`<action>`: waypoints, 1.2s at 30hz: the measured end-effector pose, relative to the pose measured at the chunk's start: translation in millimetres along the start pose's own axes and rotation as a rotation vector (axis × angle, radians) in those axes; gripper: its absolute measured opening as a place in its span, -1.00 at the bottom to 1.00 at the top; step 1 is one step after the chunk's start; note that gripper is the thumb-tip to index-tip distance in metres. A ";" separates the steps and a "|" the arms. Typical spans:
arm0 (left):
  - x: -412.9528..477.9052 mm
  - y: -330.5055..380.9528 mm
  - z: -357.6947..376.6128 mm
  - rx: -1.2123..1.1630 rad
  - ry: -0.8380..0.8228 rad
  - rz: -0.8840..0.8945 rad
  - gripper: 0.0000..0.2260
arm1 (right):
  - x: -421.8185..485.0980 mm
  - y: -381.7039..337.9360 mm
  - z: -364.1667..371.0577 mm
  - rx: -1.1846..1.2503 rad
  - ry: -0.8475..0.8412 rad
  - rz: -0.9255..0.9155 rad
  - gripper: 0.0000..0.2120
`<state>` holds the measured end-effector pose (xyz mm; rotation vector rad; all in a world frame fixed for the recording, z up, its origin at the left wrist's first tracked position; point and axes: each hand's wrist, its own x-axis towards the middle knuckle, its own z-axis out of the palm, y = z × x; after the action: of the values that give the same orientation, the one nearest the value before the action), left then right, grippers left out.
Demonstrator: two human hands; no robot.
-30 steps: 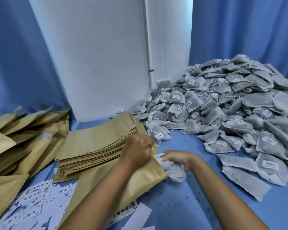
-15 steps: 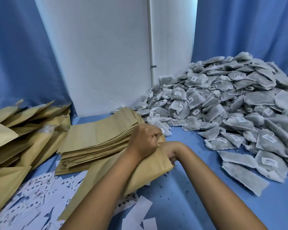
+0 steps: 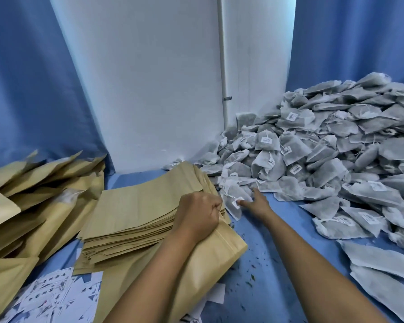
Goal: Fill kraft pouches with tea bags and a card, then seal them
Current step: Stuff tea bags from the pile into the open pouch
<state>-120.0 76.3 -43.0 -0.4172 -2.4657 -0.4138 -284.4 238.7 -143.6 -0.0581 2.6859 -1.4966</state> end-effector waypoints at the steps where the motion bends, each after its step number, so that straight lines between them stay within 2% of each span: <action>1: 3.1 -3.5 3.0 0.012 -0.024 -0.003 -0.87 | 11.8 3.5 5.3 -0.026 0.025 0.011 -0.18; 4: 10.3 -7.5 10.3 0.005 -0.073 -0.002 -0.86 | 32.0 4.1 21.0 -0.215 0.074 0.021 -0.20; 6: 12.5 -9.1 13.8 -0.018 -0.069 0.008 -0.84 | 38.4 2.9 31.1 -0.249 0.141 0.010 -0.33; 9: 11.1 -8.5 14.0 -0.028 -0.078 0.002 -0.86 | 30.4 0.8 33.6 0.076 0.258 0.026 -0.56; 12: 7.1 -4.4 9.6 0.005 -0.116 -0.007 -0.90 | 3.0 2.6 20.6 0.532 0.266 0.047 -0.69; 15: 4.7 -1.5 5.2 0.019 -0.139 -0.031 -0.86 | -38.5 3.9 -10.5 1.016 0.122 0.000 -0.66; 19: 0.3 3.2 3.8 0.016 -0.159 -0.086 -0.75 | -85.5 -3.2 -49.1 1.186 -0.099 -0.216 -0.69; 21: -1.6 5.8 1.5 -0.021 -0.109 -0.134 -0.75 | -101.9 -9.8 -54.8 1.228 -0.256 -0.249 -0.70; 23: -5.1 9.0 -6.3 -0.069 -0.025 -0.172 -0.81 | -114.0 -15.9 -53.9 1.184 -0.409 -0.221 -0.74; 26: -14.4 16.1 -19.8 -0.167 0.089 -0.111 -0.85 | -126.8 -21.1 -52.2 1.010 -0.530 -0.161 -0.78; 30: -21.5 17.1 -41.9 -0.233 0.204 -0.055 -0.74 | -144.2 -30.4 -51.6 0.766 -0.615 -0.099 -0.82; 33: -26.2 21.6 -47.5 -0.224 0.141 0.023 -0.81 | -160.1 -52.2 -41.1 0.340 -0.520 -0.139 -0.91; 36: -33.9 36.2 -42.9 -0.159 0.050 0.180 -0.90 | -174.0 -85.3 -14.6 -0.032 -0.365 -0.326 -0.92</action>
<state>-58.2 85.8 -23.3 -0.6807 -2.3314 -0.5393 -111.9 217.6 -56.5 -0.7278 2.4829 -1.3508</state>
